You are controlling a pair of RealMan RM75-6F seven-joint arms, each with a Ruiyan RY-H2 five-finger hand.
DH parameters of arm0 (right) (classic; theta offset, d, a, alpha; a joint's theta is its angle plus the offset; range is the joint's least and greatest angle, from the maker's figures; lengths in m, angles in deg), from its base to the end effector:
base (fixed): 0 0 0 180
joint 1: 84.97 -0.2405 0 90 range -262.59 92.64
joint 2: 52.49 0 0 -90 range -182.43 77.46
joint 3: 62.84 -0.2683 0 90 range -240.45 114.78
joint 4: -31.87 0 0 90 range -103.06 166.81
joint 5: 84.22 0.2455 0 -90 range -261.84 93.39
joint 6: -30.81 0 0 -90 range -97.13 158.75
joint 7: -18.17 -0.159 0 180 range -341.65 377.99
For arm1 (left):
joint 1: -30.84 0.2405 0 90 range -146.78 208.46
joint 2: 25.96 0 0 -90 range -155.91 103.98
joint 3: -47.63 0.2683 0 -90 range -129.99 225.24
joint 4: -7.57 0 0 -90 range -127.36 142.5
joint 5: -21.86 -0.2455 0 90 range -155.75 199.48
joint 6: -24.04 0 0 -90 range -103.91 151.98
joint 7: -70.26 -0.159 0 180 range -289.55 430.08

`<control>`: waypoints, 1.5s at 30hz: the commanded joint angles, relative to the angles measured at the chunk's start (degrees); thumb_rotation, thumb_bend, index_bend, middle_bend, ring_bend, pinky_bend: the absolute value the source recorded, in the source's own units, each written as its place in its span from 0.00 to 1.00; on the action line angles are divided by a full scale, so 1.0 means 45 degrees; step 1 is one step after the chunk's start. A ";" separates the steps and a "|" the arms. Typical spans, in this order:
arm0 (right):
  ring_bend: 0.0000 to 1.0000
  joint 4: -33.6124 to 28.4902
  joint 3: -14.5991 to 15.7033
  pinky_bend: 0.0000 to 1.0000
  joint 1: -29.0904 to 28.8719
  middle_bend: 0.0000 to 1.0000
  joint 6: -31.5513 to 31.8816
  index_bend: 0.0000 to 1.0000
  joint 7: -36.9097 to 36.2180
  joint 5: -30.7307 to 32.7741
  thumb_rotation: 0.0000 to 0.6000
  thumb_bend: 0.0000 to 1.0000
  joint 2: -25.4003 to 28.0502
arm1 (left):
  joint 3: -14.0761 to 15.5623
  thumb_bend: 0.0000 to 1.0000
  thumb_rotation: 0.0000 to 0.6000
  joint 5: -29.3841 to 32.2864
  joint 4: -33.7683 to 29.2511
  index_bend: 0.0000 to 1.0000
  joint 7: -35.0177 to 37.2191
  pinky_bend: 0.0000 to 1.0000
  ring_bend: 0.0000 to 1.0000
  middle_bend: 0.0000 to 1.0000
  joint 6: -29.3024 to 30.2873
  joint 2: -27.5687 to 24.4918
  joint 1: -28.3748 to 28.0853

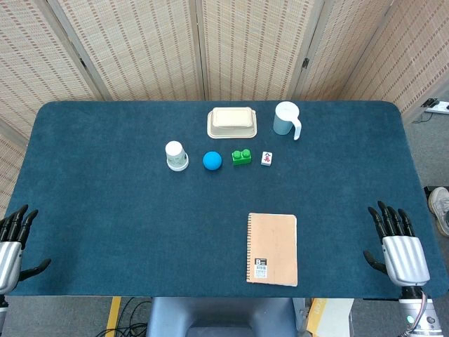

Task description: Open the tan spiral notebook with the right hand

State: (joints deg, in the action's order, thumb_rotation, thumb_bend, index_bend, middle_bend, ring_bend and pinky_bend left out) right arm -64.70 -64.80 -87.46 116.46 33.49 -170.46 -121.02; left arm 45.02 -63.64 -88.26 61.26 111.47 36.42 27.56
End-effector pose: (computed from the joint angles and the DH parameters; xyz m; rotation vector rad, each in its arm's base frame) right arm -0.3164 -0.1808 0.0977 1.4208 -0.8447 0.7865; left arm -0.3293 0.1888 0.1416 -1.3852 -0.8014 -0.8079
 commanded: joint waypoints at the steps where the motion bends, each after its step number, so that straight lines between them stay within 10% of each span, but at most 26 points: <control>1: 0.00 0.0004 0.0022 0.00 0.0028 0.00 0.0057 0.00 0.0010 -0.0060 1.00 0.26 -0.0005 | 0.0024 0.02 1.00 -0.0051 -0.0008 0.05 -0.0066 0.14 0.09 0.00 0.0025 0.0021 0.0006; 45: 0.00 0.4053 0.0757 0.00 -0.2128 0.00 -0.3078 0.00 -0.0316 -0.1128 1.00 0.37 -0.3778 | -0.0182 0.02 1.00 0.0608 -0.0133 0.05 0.0020 0.14 0.09 0.00 0.0134 -0.0094 0.0180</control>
State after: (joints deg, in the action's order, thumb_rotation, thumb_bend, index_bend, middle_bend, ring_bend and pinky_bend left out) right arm -47.08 -61.11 -96.50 103.14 32.60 -175.77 -137.43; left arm 44.23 -60.94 -88.88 61.36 112.04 36.01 28.34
